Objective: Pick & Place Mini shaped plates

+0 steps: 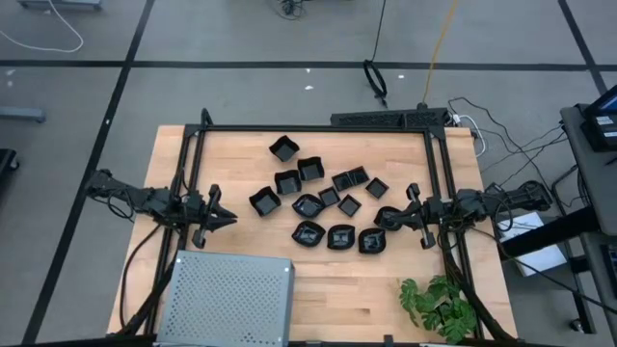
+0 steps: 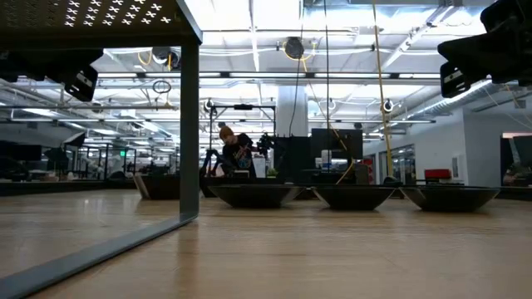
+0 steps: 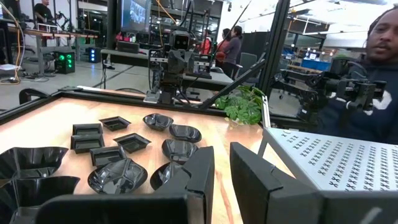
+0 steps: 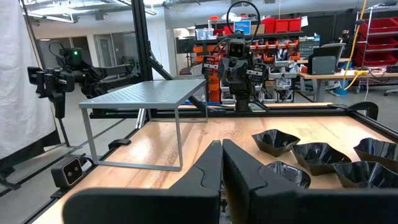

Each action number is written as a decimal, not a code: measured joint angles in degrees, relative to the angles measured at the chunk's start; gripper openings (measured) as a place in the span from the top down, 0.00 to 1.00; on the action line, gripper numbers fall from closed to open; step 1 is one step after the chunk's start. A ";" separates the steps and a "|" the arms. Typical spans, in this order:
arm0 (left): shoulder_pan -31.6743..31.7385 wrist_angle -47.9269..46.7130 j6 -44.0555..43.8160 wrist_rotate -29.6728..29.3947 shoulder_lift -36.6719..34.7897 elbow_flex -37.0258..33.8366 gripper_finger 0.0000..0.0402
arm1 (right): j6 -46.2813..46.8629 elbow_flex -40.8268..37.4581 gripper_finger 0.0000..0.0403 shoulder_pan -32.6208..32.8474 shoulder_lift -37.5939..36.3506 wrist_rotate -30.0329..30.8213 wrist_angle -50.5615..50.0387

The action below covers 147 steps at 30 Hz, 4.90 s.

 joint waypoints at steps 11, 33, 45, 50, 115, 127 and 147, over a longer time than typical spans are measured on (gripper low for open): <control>0.02 0.02 0.00 0.00 0.02 0.00 0.86 | 0.01 0.01 1.00 0.00 -0.02 -0.01 0.00; 0.02 0.02 0.00 0.00 0.01 0.01 0.86 | 0.00 0.01 1.00 0.00 -0.01 -0.01 -0.01; 0.01 0.01 -0.01 0.00 0.00 0.00 0.86 | 0.00 0.00 1.00 0.00 -0.01 -0.01 -0.01; 0.02 0.00 0.00 0.00 0.01 0.00 0.86 | 0.01 0.01 1.00 0.00 0.00 -0.01 -0.01; 0.02 0.44 17.02 -7.90 0.01 0.02 0.86 | 31.91 29.06 0.64 -5.36 51.64 14.59 -49.34; 0.01 0.44 17.99 -7.93 0.02 0.02 0.86 | 24.17 27.76 0.73 -12.74 62.04 7.29 -43.02; 0.01 1.15 15.53 -7.96 0.01 0.02 0.86 | 21.89 27.91 0.99 -15.52 63.67 7.42 -42.33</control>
